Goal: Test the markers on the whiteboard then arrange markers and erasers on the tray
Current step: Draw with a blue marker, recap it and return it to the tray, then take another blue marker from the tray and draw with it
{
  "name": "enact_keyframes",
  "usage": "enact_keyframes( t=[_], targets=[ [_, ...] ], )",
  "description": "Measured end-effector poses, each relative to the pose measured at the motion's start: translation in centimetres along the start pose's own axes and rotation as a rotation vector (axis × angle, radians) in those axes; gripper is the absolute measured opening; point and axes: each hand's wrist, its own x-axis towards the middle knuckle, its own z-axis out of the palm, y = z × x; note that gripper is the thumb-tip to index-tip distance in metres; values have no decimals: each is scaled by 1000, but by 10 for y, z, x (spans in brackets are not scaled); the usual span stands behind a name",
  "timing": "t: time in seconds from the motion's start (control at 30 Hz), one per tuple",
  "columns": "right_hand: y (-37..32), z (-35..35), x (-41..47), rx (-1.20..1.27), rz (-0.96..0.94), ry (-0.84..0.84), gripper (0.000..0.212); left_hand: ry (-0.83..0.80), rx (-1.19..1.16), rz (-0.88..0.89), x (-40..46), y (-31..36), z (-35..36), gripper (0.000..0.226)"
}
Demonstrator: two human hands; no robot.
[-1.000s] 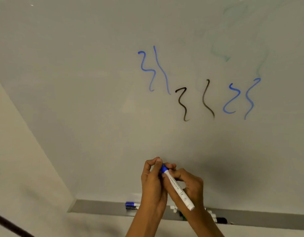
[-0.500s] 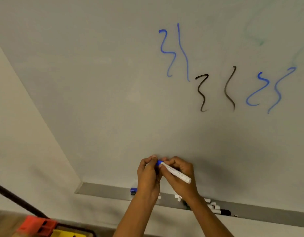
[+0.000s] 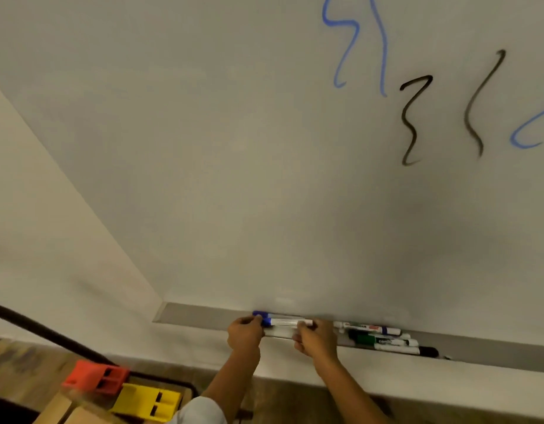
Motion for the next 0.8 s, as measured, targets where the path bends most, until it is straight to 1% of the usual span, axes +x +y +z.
enact_keyframes(
  t=[0.03, 0.13, 0.23, 0.33, 0.43, 0.53, 0.7, 0.8],
  targets=[
    [2, 4, 4, -31, 36, -3, 15, 4, 72, 21, 5, -2, 1, 13],
    [3, 8, 16, -48, 155, -39, 17, -28, 305, 98, 20, -4, 5, 17],
    [2, 10, 23, -81, 227, -47, 17, -37, 456, 173, 27, -2, 7, 17],
    [4, 11, 25, -77, 245, -69, 15, -38, 561, 226, 25, 5, 5, 18],
    [5, 8, 24, -64, 234, -94, 9, -31, 585, 244, 31, 4, 3, 18],
    [7, 5, 26, -50, 208, -109, 15, -43, 613, 275, 34, 1, 3, 15],
    [12, 0, 30, -55, 170, -148, 40, -70, 630, 327, 36, -3, 4, 18],
    [14, -5, 31, -17, 165, -143, 54, -39, 682, 419, 25, 0, 6, 24]
  ],
)
